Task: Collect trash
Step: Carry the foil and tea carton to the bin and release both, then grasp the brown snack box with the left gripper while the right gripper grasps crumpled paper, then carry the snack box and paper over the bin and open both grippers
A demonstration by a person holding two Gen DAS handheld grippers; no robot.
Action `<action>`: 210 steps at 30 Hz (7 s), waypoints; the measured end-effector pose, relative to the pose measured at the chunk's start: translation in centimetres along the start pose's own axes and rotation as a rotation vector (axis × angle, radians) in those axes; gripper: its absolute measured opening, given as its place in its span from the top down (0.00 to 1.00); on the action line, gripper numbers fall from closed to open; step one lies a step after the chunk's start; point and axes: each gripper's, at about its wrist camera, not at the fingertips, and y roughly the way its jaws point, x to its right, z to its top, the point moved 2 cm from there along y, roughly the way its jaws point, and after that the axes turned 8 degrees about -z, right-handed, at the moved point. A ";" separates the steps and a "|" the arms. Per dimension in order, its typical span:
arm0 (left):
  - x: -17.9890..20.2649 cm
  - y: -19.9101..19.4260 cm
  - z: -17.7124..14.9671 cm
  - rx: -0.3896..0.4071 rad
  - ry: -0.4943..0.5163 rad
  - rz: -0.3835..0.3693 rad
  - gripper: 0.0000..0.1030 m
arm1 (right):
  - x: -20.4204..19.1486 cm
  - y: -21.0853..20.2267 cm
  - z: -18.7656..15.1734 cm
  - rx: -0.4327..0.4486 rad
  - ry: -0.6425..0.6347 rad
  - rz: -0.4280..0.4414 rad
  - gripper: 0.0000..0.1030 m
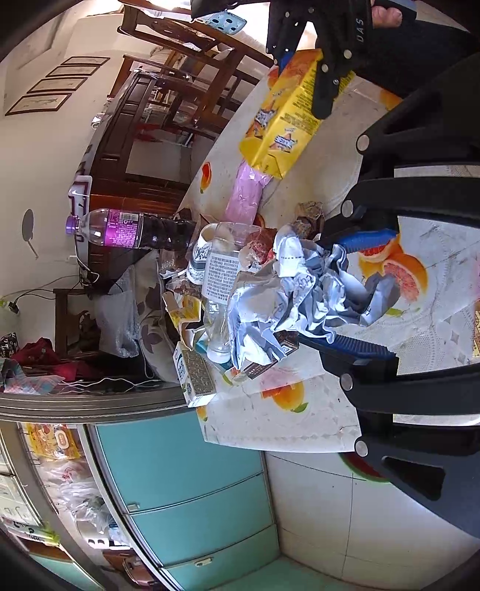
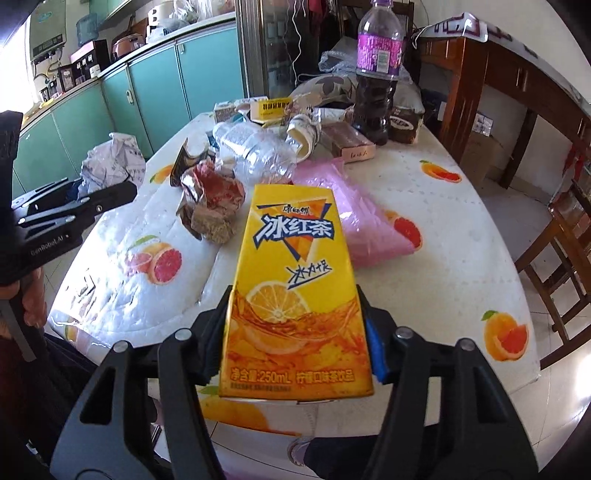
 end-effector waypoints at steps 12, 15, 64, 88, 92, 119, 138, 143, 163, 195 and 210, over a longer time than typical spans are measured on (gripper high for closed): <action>-3.7 -1.4 0.7 0.070 -0.099 0.085 0.63 | -1.6 -1.7 3.6 0.118 -0.005 0.033 0.43; -4.8 -1.4 0.6 0.074 -0.124 0.097 0.63 | -2.7 -1.3 4.5 0.129 -0.019 0.049 0.43; -23.1 -0.7 -4.8 -0.058 -0.508 0.362 0.63 | -25.2 13.6 18.4 -0.107 -0.123 0.499 0.43; -21.6 -1.7 -3.8 0.016 -0.513 0.345 0.26 | -15.8 4.8 19.0 0.109 -0.050 0.405 0.25; -20.1 -1.4 -3.1 0.032 -0.497 0.325 0.26 | -10.7 2.7 17.9 0.186 -0.056 0.260 0.23; -10.0 7.1 2.8 -0.046 -0.369 0.088 0.25 | -5.1 7.6 5.0 0.051 -0.003 0.222 0.59; -9.8 10.8 2.7 -0.071 -0.440 -0.063 0.87 | -3.5 6.9 4.3 0.085 0.030 0.161 0.57; -11.3 8.5 2.0 -0.021 -0.479 -0.029 0.88 | -4.5 6.2 5.1 0.110 0.032 0.172 0.57; -15.8 -1.7 1.3 0.169 -0.406 0.227 0.87 | -11.9 2.6 8.6 0.209 -0.088 0.195 0.57; -22.0 -5.7 -2.7 0.171 -0.533 0.306 0.87 | -22.6 2.9 14.8 0.196 -0.140 0.388 0.56; -22.8 -3.4 -4.5 0.054 -0.523 0.328 0.87 | -26.8 7.4 16.7 0.069 -0.180 0.441 0.56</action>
